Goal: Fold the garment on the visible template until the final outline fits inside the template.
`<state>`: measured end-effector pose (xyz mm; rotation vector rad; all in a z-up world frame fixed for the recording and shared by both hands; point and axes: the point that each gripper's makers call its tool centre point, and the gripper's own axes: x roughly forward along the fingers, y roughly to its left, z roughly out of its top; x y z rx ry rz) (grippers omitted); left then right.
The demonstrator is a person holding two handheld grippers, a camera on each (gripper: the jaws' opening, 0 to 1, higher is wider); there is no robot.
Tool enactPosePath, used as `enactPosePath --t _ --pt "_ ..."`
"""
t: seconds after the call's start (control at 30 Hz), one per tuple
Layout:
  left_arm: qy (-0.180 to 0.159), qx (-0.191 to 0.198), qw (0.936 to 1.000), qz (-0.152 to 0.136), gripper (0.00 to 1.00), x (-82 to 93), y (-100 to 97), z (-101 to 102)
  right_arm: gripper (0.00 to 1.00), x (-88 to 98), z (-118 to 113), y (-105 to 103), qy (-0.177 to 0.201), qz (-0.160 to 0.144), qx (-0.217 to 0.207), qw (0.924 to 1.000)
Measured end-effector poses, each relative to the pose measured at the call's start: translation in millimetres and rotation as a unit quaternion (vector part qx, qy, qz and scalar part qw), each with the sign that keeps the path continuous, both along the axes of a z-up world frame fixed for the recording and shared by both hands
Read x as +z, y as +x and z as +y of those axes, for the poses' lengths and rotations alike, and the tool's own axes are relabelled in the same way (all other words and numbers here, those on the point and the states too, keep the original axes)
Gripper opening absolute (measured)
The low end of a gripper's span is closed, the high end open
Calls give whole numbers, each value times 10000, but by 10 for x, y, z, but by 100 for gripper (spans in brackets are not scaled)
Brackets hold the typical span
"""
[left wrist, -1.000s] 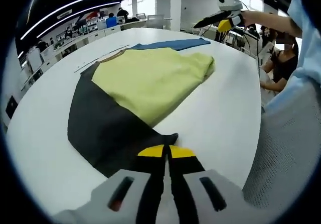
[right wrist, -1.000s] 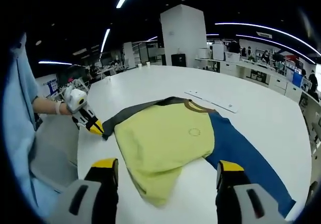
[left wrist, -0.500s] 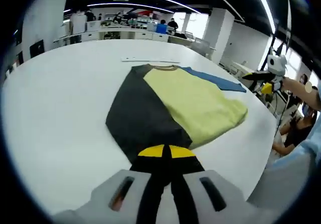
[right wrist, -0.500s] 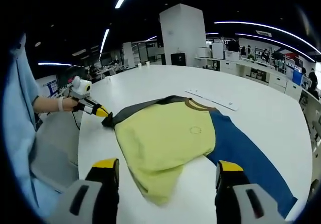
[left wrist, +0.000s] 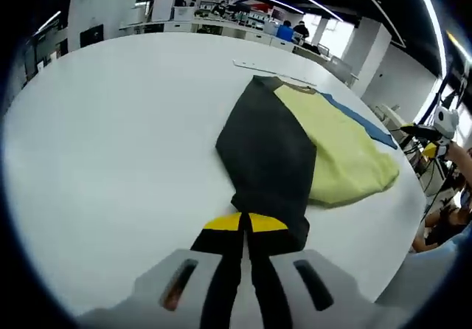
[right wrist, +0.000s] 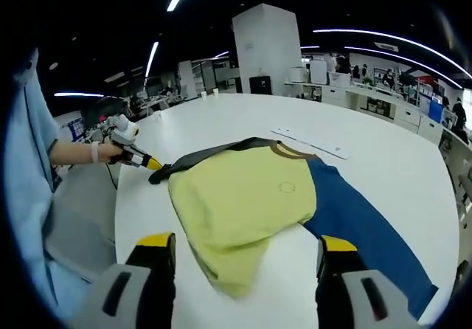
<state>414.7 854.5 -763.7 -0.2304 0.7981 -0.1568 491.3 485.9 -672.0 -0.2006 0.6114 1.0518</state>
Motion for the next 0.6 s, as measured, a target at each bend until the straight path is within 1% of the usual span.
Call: enactPosePath --t 0.07,0.13,0.17,0.23,0.27,0.3,0.37,0.47,0.5,0.53,0.6 --pt "160 45 9999 -9 0 -13 13 43 78 2 -5 -2 -5 4 -1 10000" --pt "420 105 9990 -102 0 11 47 118 78 4 -11 2 -17 -7 -4 10000" --pt "487 175 9985 -174 0 31 68 154 78 6 -12 3 -15 -11 -5 10000" --pt "414 184 9988 -163 0 22 84 159 78 9 -11 1 9 1 -14 10000" --pt "317 160 9994 -17 0 -27 69 136 78 4 -13 0 5 15 -18 10000" --pt "333 149 9993 2 0 -43 65 128 78 -8 -17 -1 -12 12 -18 10000" --pt "416 80 9991 -25 0 -44 64 128 78 -24 -21 -6 -41 19 -17 10000" --pt "352 151 9993 -53 1 -34 67 135 78 -27 -13 -20 -4 32 -22 10000" --pt "347 169 9992 -66 4 -31 68 141 77 -39 -16 -31 -15 61 -26 10000" --pt "353 177 9992 -81 10 -26 70 149 77 -46 -17 -37 -22 65 -20 10000" --pt "418 240 9988 -128 20 8 76 196 77 -68 -25 -49 -63 60 -6 10000"
